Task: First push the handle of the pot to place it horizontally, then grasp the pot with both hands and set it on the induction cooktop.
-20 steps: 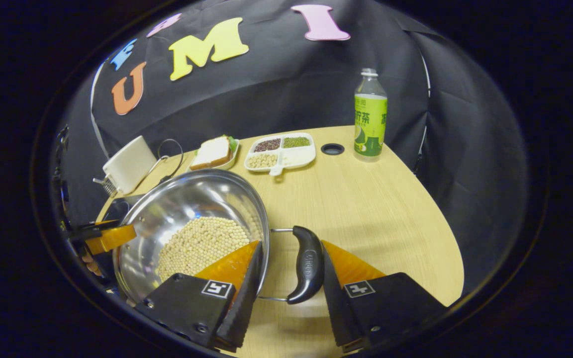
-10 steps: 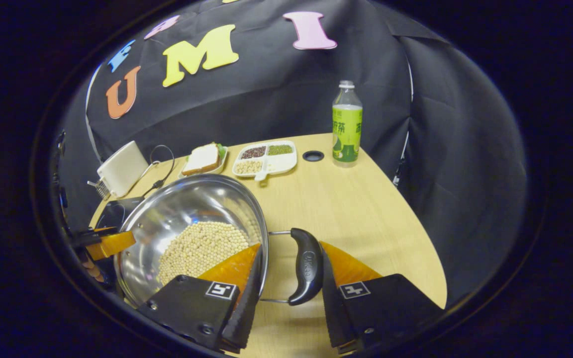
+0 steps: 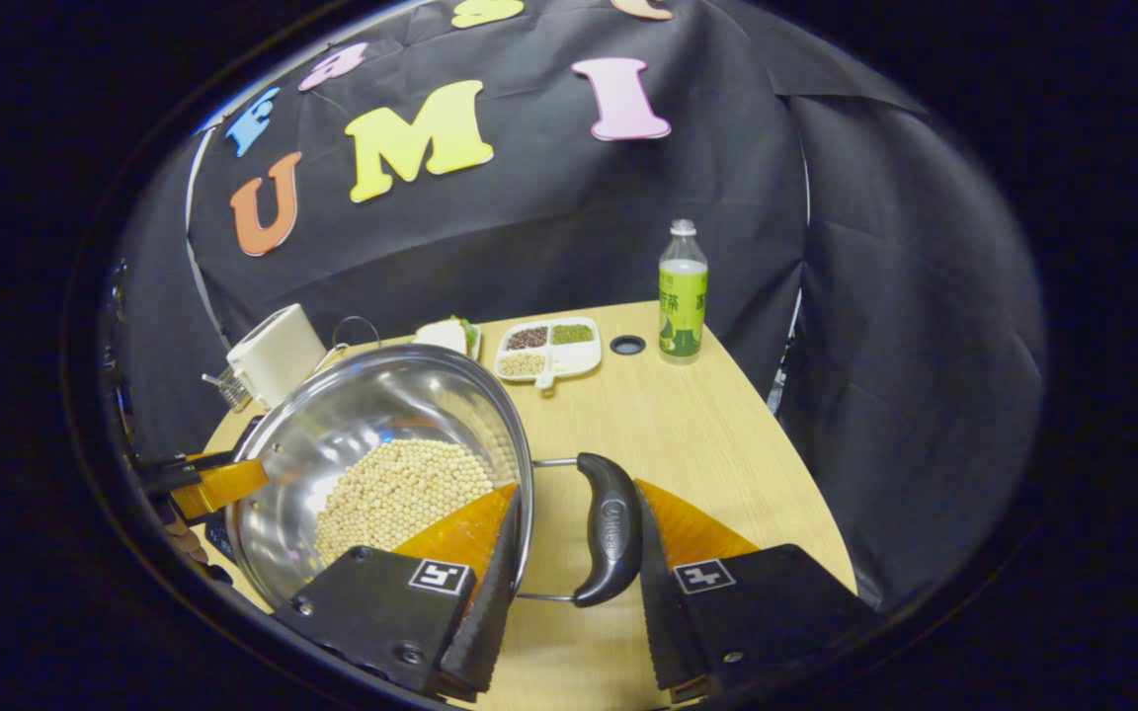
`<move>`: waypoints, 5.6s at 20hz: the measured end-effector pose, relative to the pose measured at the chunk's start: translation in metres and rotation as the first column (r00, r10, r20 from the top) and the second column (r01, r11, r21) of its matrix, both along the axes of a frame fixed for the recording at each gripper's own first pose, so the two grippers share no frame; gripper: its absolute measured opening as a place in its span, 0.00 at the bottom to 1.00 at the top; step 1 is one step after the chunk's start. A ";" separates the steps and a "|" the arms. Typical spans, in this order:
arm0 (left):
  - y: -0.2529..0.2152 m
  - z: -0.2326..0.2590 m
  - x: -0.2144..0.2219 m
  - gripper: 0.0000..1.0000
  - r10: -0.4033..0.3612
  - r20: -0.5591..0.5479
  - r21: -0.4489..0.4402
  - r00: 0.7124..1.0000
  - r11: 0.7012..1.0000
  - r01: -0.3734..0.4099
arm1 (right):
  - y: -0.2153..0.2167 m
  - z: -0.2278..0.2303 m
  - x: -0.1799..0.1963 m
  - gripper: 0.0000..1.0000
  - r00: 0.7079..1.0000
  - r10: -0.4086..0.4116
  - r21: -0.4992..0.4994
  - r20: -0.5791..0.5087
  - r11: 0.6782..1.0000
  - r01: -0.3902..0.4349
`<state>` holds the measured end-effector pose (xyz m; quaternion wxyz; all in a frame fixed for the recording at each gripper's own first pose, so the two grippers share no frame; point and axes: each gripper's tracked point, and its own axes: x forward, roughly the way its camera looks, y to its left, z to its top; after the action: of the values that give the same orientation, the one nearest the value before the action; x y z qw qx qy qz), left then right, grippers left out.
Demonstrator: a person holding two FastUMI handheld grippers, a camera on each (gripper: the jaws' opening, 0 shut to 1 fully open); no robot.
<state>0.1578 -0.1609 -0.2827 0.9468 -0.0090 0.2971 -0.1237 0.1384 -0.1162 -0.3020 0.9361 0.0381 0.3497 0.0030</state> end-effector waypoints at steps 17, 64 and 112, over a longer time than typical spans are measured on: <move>0.162 0.056 0.007 0.43 0.147 0.096 0.015 0.984 0.989 -0.149 | 0.170 0.040 0.018 0.61 0.991 0.133 0.054 0.027 0.989 -0.134; 0.303 -0.040 0.060 0.69 0.316 0.064 0.027 0.947 0.948 -0.318 | 0.307 -0.056 0.086 0.67 0.978 0.158 0.074 0.137 0.983 -0.169; 0.151 0.258 -0.241 0.95 0.269 0.604 -0.135 0.750 0.962 -0.236 | 0.060 0.253 -0.256 0.96 0.746 -0.004 -0.071 0.666 0.995 0.069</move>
<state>-0.0829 -0.0098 -0.0243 0.9989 -0.0318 -0.0358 0.0016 -0.1173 -0.0560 -0.0492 0.9998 -0.0015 -0.0073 -0.0176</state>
